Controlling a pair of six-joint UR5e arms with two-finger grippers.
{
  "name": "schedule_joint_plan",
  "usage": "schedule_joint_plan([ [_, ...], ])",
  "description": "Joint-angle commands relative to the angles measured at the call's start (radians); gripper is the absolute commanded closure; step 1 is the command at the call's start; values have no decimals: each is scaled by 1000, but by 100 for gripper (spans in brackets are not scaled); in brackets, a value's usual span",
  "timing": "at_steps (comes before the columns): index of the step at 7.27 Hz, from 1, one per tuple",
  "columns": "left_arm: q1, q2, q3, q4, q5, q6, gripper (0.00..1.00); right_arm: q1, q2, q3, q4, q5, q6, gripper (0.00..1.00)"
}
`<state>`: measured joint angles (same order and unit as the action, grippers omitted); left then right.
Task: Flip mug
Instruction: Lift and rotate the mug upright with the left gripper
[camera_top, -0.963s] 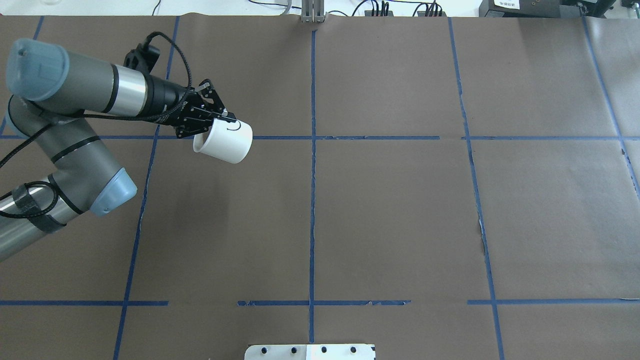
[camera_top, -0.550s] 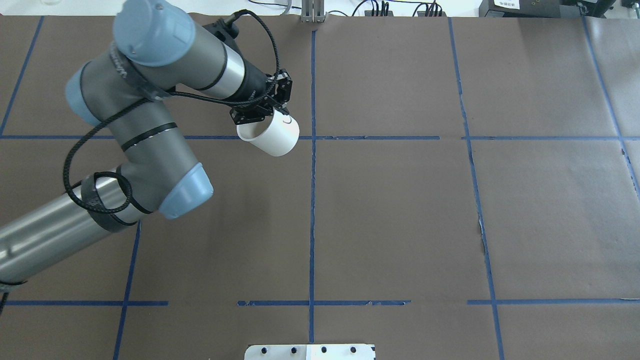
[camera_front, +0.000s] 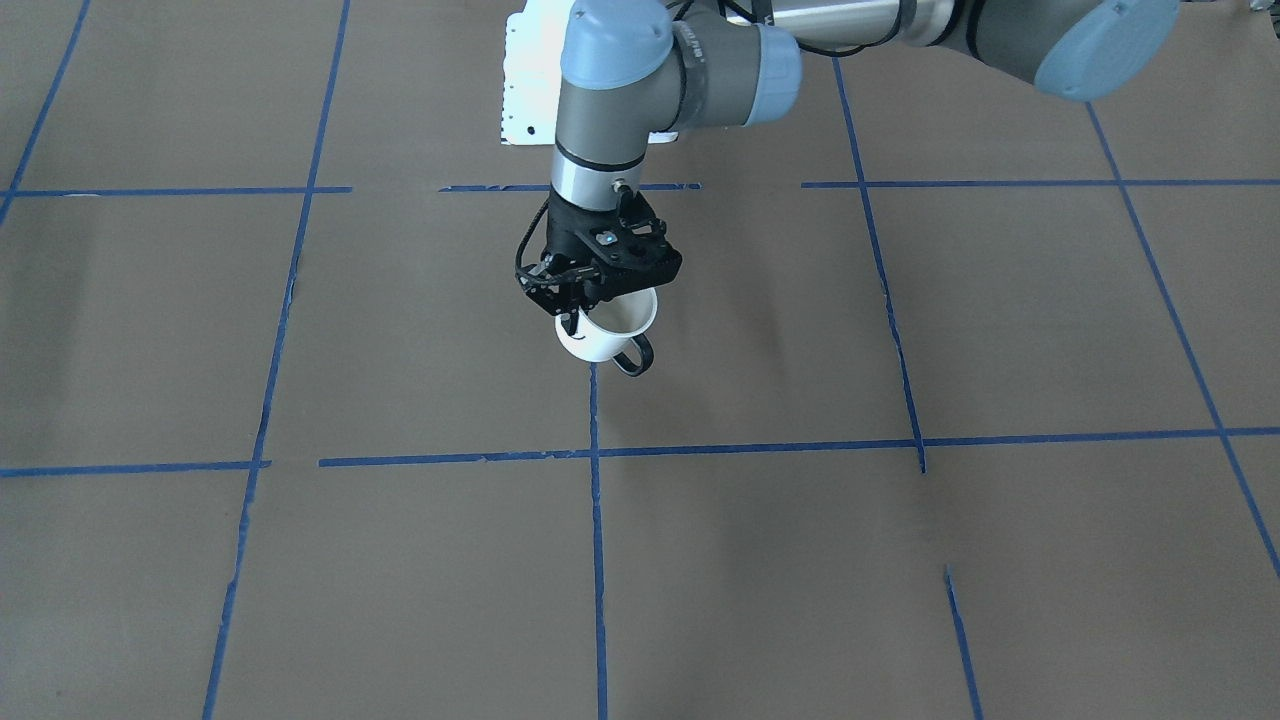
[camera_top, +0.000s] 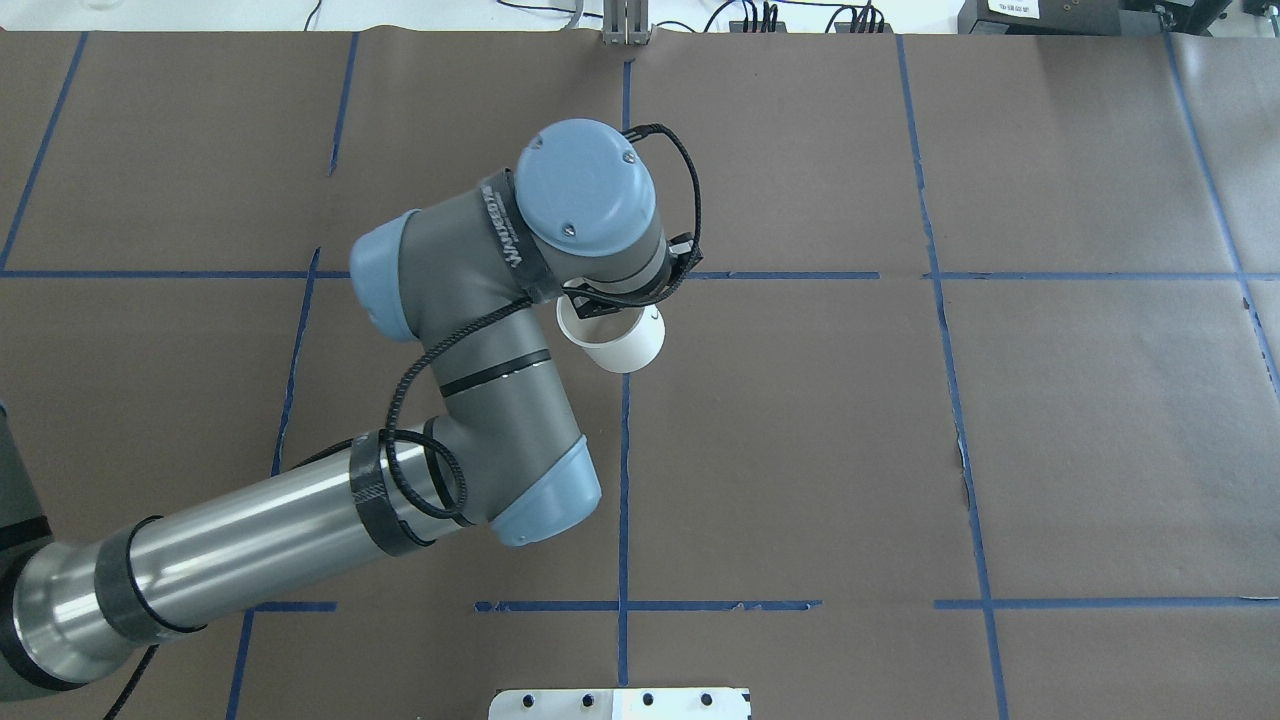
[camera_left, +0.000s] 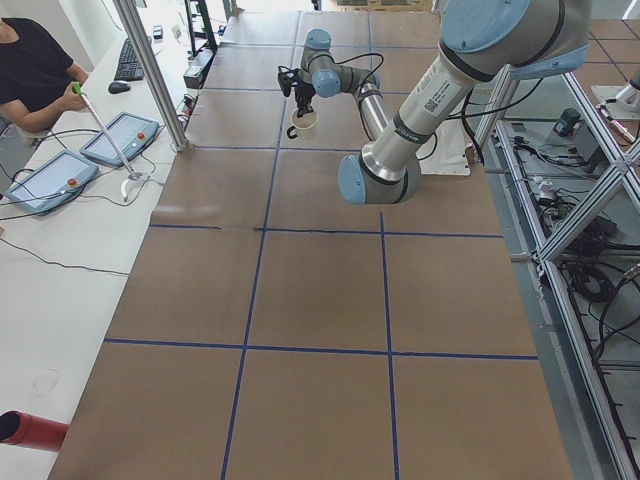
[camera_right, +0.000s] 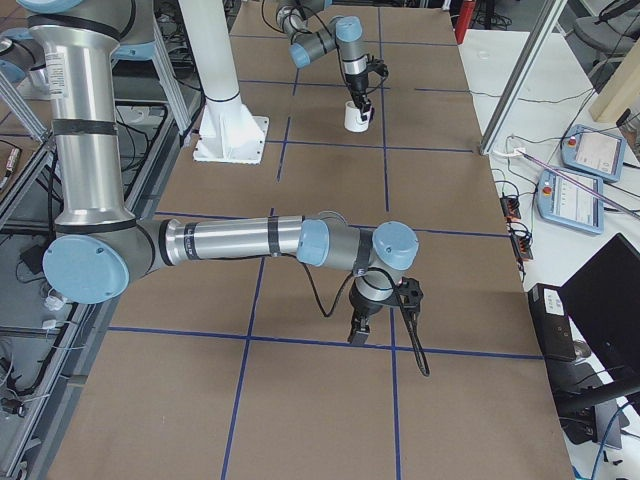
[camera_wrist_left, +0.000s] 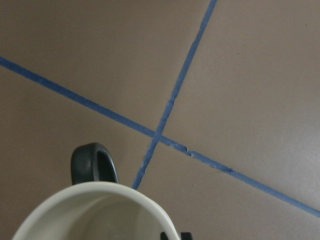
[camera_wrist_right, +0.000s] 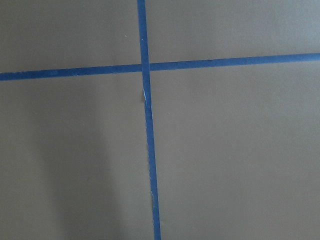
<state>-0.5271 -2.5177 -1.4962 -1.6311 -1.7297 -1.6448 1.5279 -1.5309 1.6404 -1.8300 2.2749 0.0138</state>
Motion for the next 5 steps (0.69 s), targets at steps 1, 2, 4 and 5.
schedule_joint_plan([
  [1, 57, -35, 59, 86, 65, 74, 100, 0, 0, 1, 0, 0, 0, 0],
  [2, 74, -26, 66, 92, 90, 82, 100, 0, 0, 1, 0, 0, 0, 0],
  [4, 87, -30, 91, 92, 93, 82, 100, 0, 0, 1, 0, 0, 0, 0],
  [5, 88, -30, 91, 92, 94, 82, 100, 0, 0, 1, 0, 0, 0, 0],
])
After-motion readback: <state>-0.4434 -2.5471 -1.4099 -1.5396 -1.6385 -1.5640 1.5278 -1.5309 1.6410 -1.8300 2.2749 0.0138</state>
